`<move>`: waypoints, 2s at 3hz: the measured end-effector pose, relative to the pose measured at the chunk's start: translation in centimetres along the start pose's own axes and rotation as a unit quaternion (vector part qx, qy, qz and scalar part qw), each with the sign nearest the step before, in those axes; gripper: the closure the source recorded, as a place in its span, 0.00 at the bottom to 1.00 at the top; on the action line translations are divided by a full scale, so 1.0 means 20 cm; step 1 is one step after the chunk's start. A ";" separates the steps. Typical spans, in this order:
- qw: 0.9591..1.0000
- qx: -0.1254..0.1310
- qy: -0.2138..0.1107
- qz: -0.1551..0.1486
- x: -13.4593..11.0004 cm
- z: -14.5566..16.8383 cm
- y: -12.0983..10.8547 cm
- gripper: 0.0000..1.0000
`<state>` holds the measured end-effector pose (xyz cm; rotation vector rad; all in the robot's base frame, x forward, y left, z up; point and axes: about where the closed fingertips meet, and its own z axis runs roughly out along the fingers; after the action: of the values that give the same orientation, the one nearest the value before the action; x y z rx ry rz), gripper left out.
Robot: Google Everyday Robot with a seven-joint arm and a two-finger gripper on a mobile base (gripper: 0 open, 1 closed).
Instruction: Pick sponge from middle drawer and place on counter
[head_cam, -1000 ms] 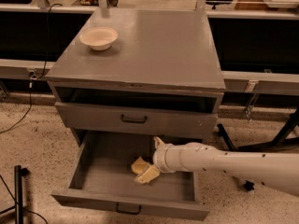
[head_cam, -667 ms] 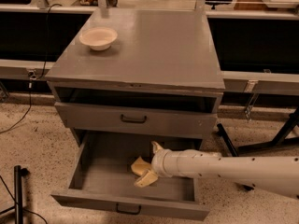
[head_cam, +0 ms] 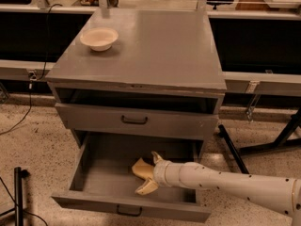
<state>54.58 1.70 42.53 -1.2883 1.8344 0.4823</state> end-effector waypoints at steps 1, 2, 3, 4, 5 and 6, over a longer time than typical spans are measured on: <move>1.000 0.011 -0.012 0.019 0.07 0.04 -0.03 0.00; 0.999 0.021 -0.011 0.039 0.15 0.07 -0.07 0.14; 0.998 0.024 -0.009 0.065 0.22 0.11 -0.09 0.36; 0.997 0.021 -0.004 0.076 0.26 0.12 -0.09 0.36; 0.996 0.018 0.002 0.082 0.28 0.14 -0.09 0.36; 0.996 0.016 0.008 0.086 0.29 0.15 -0.09 0.51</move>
Offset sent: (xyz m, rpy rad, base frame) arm 0.0248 -0.0241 -0.0505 0.0548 0.0427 -0.1380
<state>56.68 -0.43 36.46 -1.1209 1.9692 0.5340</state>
